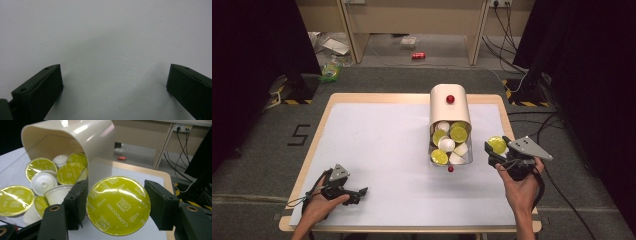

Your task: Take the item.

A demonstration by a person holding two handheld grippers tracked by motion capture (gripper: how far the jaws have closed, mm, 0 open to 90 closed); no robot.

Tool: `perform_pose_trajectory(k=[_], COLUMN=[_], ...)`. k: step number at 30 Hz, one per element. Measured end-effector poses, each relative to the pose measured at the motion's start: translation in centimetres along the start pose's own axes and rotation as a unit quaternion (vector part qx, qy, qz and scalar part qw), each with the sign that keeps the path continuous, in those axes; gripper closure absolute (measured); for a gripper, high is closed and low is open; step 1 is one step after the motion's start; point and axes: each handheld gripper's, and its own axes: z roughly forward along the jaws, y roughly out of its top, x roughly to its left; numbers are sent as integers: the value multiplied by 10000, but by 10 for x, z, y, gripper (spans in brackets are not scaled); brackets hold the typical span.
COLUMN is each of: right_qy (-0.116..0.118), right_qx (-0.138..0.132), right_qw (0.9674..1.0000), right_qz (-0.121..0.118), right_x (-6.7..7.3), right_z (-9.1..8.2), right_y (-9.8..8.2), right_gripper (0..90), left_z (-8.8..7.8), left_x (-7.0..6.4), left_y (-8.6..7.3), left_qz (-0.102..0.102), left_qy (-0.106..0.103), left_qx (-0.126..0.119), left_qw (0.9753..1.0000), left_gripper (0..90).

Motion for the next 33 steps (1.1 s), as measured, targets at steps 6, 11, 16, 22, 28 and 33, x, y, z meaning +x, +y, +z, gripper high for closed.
perform_pose_trajectory(k=[6,11,16,22,28,33], right_qy=[-118,-177,-213,-279,-310,-315], right_qx=[90,146,208,284,351,420], right_qw=[9998,9996,9994,9989,9986,9982], right_qz=[92,145,176,231,261,275], right_x=[-11,-16,-20,-26,-28,-30], right_z=[4,7,9,11,14,17], right_y=[-10,-16,-21,-28,-34,-38], right_gripper=[384,384,384,384,384,384], left_z=[0,0,0,0,0,0], left_x=[0,0,0,0,0,0], left_y=[0,0,0,0,0,0], left_qz=[4,1,2,2,2,-5], left_qy=[0,-4,-2,-3,-3,-7], left_qx=[3,-2,-2,-1,-2,-7], left_qw=[10000,10000,10000,10000,10000,10000], left_gripper=[0,0,0,0,0,0])
